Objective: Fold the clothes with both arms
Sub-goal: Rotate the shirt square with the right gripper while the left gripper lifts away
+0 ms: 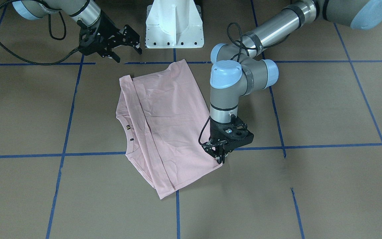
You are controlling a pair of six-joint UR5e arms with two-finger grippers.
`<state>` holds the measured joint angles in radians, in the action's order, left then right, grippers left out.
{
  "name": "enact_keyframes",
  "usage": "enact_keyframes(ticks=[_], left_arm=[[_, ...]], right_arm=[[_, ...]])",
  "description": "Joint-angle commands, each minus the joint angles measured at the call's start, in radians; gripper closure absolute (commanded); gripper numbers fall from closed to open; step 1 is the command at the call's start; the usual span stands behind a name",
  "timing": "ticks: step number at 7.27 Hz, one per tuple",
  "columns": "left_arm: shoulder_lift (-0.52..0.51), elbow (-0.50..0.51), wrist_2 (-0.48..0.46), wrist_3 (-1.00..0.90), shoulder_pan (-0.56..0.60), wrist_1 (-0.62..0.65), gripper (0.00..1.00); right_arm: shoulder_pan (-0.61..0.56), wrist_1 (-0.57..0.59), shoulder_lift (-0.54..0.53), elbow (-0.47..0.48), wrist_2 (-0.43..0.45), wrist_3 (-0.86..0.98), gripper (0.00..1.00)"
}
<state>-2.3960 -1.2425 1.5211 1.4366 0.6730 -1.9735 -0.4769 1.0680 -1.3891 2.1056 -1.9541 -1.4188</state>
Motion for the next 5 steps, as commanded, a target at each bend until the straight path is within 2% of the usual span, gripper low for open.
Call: enact_keyframes(ticks=[1, 2, 4, 5], left_arm=[[-0.093, 0.205, -0.047, -0.079, 0.014, -0.184, 1.00], [-0.119, 0.274, -0.056, -0.093, 0.014, -0.262, 1.00], [-0.198, 0.381, -0.082, -0.165, 0.013, -0.326, 1.00], [-0.196, 0.390, -0.084, -0.173, 0.014, -0.326, 1.00]], right_arm=[[0.000, 0.001, 0.002, -0.003, 0.001, -0.002, 0.00], [-0.002, 0.001, 0.001, -0.004, 0.004, -0.002, 0.00], [-0.002, 0.001, -0.001, -0.007, 0.027, -0.002, 0.00], [-0.003, 0.001, -0.001, -0.010, 0.040, 0.000, 0.00]])
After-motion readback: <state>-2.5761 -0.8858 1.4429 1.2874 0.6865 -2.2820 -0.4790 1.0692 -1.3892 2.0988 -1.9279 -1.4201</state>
